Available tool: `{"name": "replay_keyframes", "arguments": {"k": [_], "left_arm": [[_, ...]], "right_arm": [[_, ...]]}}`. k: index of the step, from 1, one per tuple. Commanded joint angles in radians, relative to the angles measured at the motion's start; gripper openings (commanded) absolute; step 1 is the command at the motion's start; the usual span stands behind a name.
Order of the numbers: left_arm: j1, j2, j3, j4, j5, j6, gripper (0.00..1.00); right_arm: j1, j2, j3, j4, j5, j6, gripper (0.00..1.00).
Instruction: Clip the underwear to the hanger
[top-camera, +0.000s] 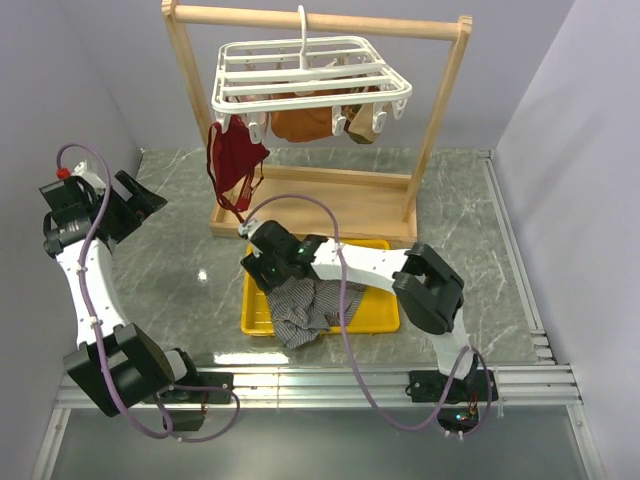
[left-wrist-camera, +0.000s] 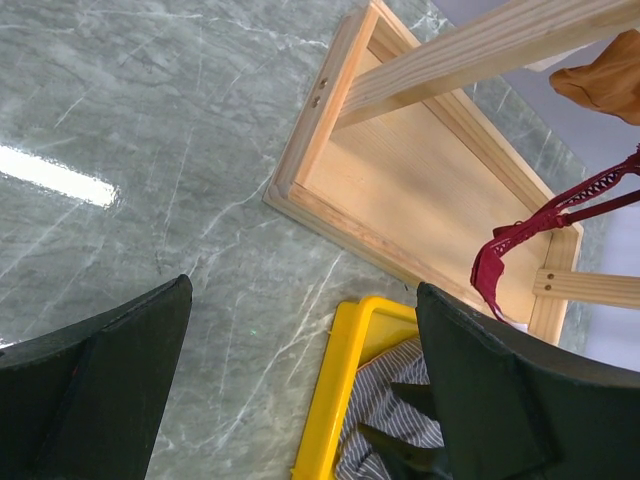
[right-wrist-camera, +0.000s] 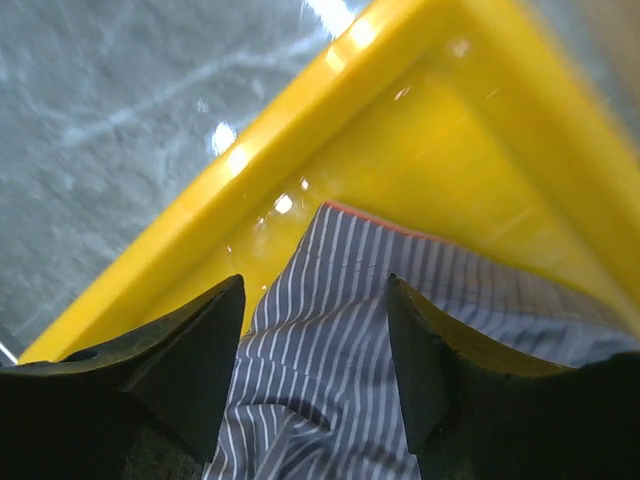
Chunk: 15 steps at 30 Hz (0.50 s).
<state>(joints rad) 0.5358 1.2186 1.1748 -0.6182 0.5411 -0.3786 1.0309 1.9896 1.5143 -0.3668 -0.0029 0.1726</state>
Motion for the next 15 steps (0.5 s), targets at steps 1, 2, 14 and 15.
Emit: {"name": "replay_keyframes", "arguments": {"k": [1, 2, 14, 15], "left_arm": [[0.018, 0.010, 0.013, 0.000, 0.046, 0.010, 0.99], [0.023, 0.010, 0.014, -0.002, 0.049, 0.012, 0.99], [0.047, 0.018, 0.029, -0.005, 0.072, 0.000, 0.99], [0.049, 0.019, 0.031, -0.008, 0.076, 0.000, 0.99]], "right_arm": [[0.014, 0.038, 0.052, -0.041, -0.037, 0.041, 0.66], [0.015, 0.049, 0.053, -0.043, -0.039, 0.048, 0.66], [0.020, 0.216, 0.191, -0.168, -0.046, 0.050, 0.45], [0.017, 0.225, 0.223, -0.185, -0.033, 0.048, 0.39]]}}
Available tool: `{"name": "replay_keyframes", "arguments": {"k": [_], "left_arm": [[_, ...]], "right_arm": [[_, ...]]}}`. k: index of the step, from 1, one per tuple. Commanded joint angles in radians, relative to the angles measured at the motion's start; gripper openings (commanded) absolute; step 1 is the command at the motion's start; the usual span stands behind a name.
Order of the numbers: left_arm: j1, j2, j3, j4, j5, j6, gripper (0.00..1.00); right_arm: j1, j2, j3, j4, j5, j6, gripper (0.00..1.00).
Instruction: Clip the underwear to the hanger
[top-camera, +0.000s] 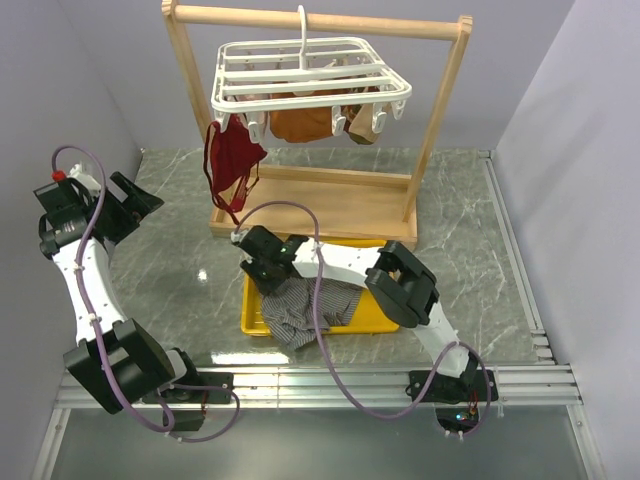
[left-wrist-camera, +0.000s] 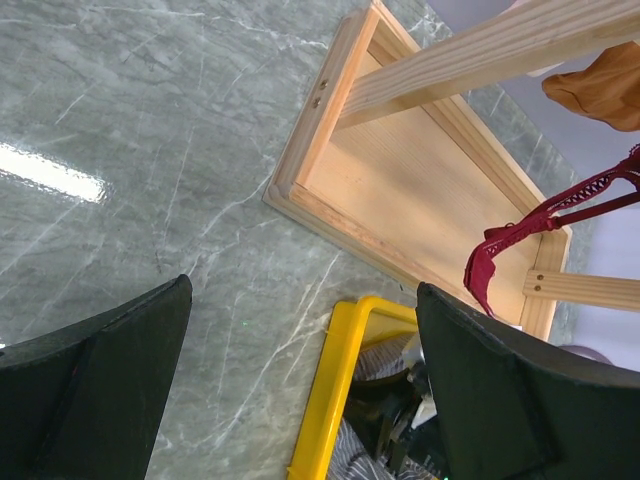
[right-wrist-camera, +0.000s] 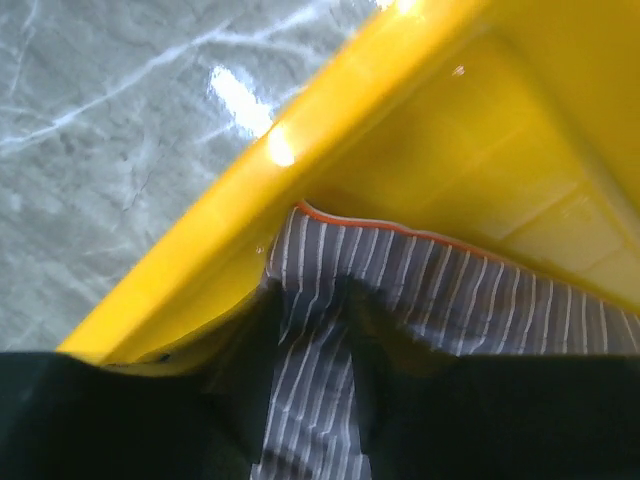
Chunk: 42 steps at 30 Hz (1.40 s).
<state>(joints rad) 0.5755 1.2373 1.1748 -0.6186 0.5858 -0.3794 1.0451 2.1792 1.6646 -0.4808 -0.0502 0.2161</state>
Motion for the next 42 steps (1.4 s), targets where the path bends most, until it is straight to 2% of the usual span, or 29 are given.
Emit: {"name": "replay_keyframes", "arguments": {"k": [1, 4, 13, 16, 19, 22, 23, 27, 30, 33, 34, 35, 36, 38, 39, 40, 41, 42], "left_arm": [[0.012, 0.002, 0.039, -0.009, 0.031, 0.004, 0.99], [0.020, 0.001, 0.052, -0.020, 0.043, 0.013, 0.99], [0.037, -0.018, 0.062, -0.003, 0.126, 0.019, 0.99], [0.035, -0.030, 0.052, 0.010, 0.144, 0.022, 0.99], [0.037, -0.061, 0.043, 0.025, 0.126, 0.028, 0.99], [0.038, -0.100, 0.023, 0.054, 0.132, 0.046, 0.99], [0.037, -0.110, 0.016, 0.062, 0.144, 0.053, 0.99], [0.038, -0.137, -0.029, 0.083, 0.227, 0.125, 0.99], [0.035, -0.162, -0.073, 0.073, 0.313, 0.230, 0.99], [0.029, -0.202, -0.113, 0.010, 0.389, 0.379, 0.96], [0.023, -0.211, -0.119, -0.068, 0.408, 0.531, 0.95], [0.020, -0.220, -0.122, -0.131, 0.425, 0.621, 0.93], [0.018, -0.242, -0.129, -0.192, 0.449, 0.825, 0.90], [0.017, -0.268, -0.171, -0.351, 0.445, 1.015, 0.87], [0.018, -0.298, -0.208, -0.471, 0.441, 1.209, 0.86], [0.017, -0.311, -0.227, -0.472, 0.440, 1.328, 0.85], [0.017, -0.324, -0.245, -0.603, 0.440, 1.452, 0.84], [0.012, -0.353, -0.265, -0.675, 0.437, 1.692, 0.83]], "right_arm": [[0.003, 0.042, 0.084, -0.094, 0.016, 0.003, 0.25], [-0.005, 0.033, 0.121, -0.125, -0.007, -0.020, 0.00], [-0.014, -0.326, 0.074, -0.076, -0.201, -0.106, 0.00], [-0.033, -0.449, 0.018, -0.039, -0.321, -0.106, 0.00], [-0.069, -0.568, -0.075, -0.003, -0.424, -0.093, 0.00], [-0.163, -0.671, -0.224, 0.018, -0.482, -0.098, 0.00], [-0.231, -0.702, -0.303, 0.021, -0.497, -0.101, 0.00], [-0.379, -0.697, -0.465, 0.011, -0.568, -0.171, 0.00], [-0.440, -0.613, -0.516, 0.008, -0.579, -0.236, 0.00], [-0.454, -0.514, -0.517, 0.037, -0.568, -0.258, 0.00], [-0.461, -0.492, -0.511, 0.054, -0.567, -0.261, 0.00], [-0.465, -0.455, -0.500, 0.065, -0.557, -0.258, 0.00], [-0.470, -0.438, -0.494, 0.074, -0.550, -0.251, 0.00], [-0.496, -0.405, -0.473, 0.099, -0.533, -0.233, 0.00], [-0.513, -0.392, -0.462, 0.110, -0.524, -0.225, 0.00], [-0.513, -0.392, -0.462, 0.116, -0.507, -0.225, 0.00], [-0.528, -0.392, -0.453, 0.120, -0.493, -0.225, 0.00], [-0.536, -0.391, -0.448, 0.125, -0.478, -0.227, 0.00]]}}
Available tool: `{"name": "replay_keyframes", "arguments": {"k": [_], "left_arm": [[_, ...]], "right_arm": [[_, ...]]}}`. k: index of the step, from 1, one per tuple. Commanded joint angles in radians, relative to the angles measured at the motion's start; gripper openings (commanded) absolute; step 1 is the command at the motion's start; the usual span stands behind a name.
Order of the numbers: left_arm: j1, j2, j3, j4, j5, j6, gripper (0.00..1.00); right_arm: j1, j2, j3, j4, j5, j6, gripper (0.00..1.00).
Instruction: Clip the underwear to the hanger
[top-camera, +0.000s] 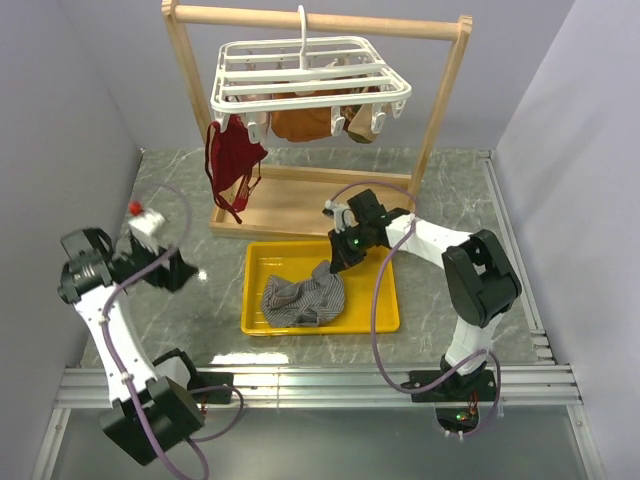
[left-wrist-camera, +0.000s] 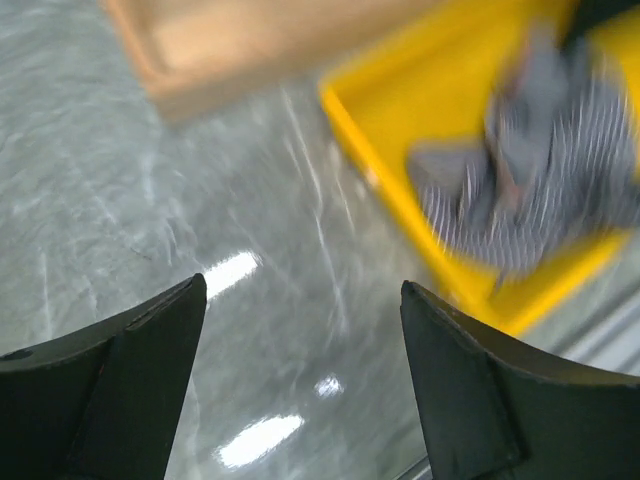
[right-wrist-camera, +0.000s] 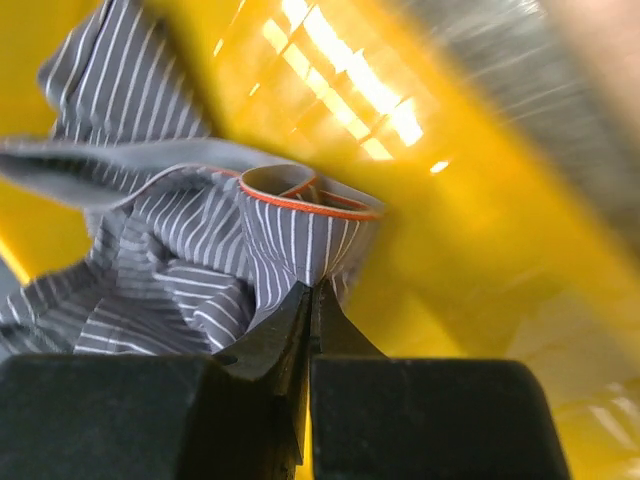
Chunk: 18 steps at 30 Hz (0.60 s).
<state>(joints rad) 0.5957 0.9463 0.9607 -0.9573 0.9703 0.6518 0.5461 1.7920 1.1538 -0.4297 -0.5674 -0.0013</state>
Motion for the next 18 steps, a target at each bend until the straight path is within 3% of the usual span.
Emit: {"name": "replay_keyframes", "arguments": {"k": [1, 3, 6, 8, 9, 12, 15, 18], "left_arm": [[-0.013, -0.076, -0.091, -0.383, 0.041, 0.754, 0.83], [-0.069, -0.127, -0.147, -0.391, 0.027, 0.839, 0.83], [-0.196, -0.168, -0.191, -0.246, -0.030, 0.766, 0.82], [-0.363, -0.173, -0.235, -0.149, -0.103, 0.616, 0.81], [-0.452, -0.173, -0.264, -0.062, -0.122, 0.535, 0.80], [-0.580, -0.155, -0.304, 0.102, -0.169, 0.333, 0.77], [-0.712, -0.107, -0.310, 0.299, -0.227, 0.185, 0.74], [-0.854, -0.043, -0.309, 0.428, -0.290, 0.068, 0.70]], "right_arm": [[-0.043, -0.005, 0.069, 0.074, 0.047, -0.006, 0.00], [-0.052, 0.007, 0.096, 0.062, 0.049, -0.005, 0.00], [-0.051, 0.012, 0.104, 0.052, 0.037, 0.000, 0.00], [-0.051, 0.014, 0.103, 0.043, 0.031, 0.000, 0.12], [-0.052, 0.010, 0.101, 0.037, 0.031, 0.020, 0.23], [-0.051, -0.009, 0.086, 0.026, 0.046, 0.030, 0.42], [-0.052, -0.057, 0.060, 0.029, 0.089, 0.043, 0.56], [-0.058, -0.106, 0.044, 0.017, 0.148, 0.053, 0.62]]}}
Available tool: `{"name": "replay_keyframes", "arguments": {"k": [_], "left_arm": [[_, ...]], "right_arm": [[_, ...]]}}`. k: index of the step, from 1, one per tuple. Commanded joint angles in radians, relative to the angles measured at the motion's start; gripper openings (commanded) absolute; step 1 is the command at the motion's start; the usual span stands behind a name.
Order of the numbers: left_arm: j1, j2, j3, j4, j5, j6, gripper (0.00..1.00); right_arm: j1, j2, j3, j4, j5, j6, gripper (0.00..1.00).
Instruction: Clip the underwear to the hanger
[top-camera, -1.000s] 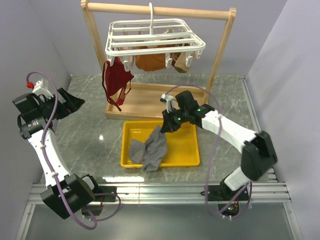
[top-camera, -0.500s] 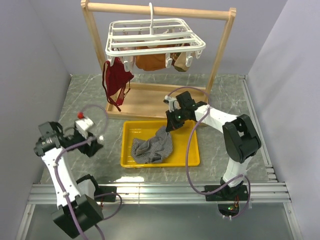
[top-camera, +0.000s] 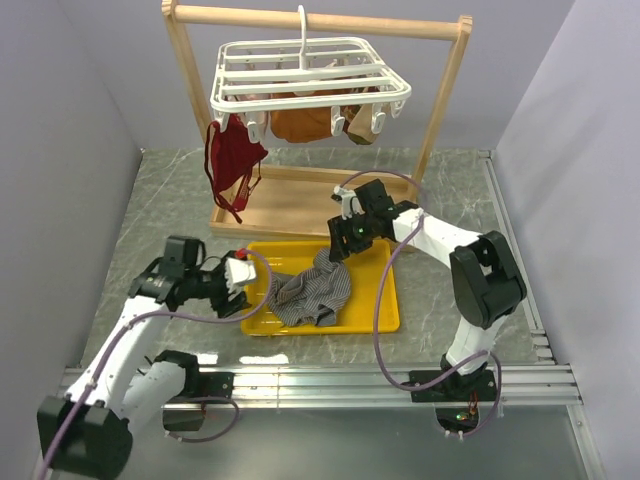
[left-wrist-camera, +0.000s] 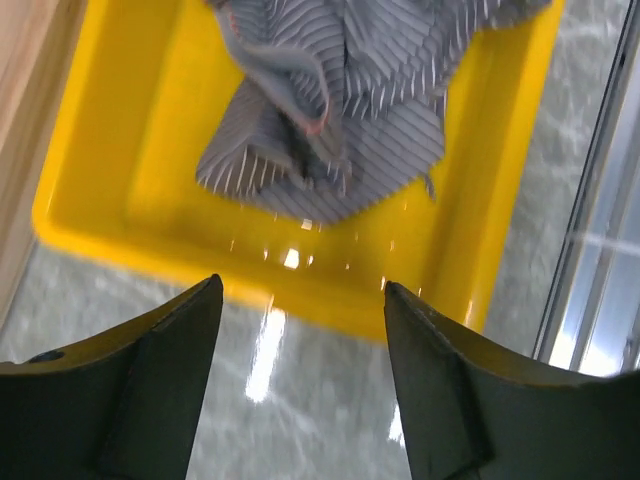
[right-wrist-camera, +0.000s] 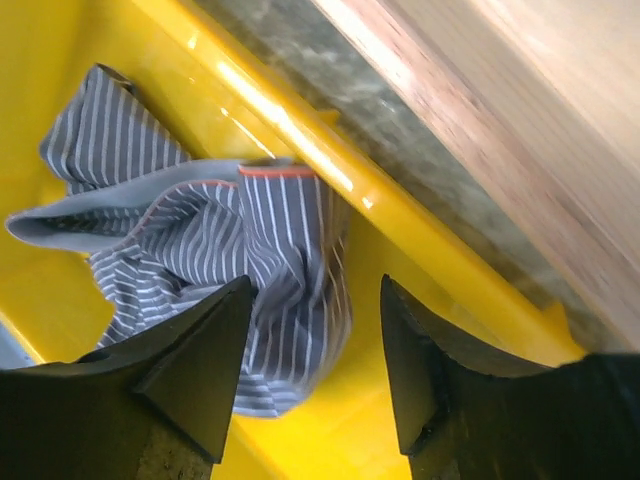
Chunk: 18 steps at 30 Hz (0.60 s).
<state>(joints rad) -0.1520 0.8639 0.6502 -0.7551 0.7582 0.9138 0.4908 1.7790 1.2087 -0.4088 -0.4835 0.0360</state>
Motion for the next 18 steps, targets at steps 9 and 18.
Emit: {"name": "replay_keyframes", "arguments": {"k": [9, 18], "left_arm": [[-0.319, 0.227, 0.022, 0.410, -0.160, -0.386, 0.67], [-0.446, 0.339, 0.029, 0.464, -0.252, -0.435, 0.62]], "right_arm": [[-0.004, -0.236, -0.020, -0.073, 0.158, 0.031, 0.59], [-0.003, -0.305, -0.064, -0.053, 0.048, 0.031, 0.53]]}}
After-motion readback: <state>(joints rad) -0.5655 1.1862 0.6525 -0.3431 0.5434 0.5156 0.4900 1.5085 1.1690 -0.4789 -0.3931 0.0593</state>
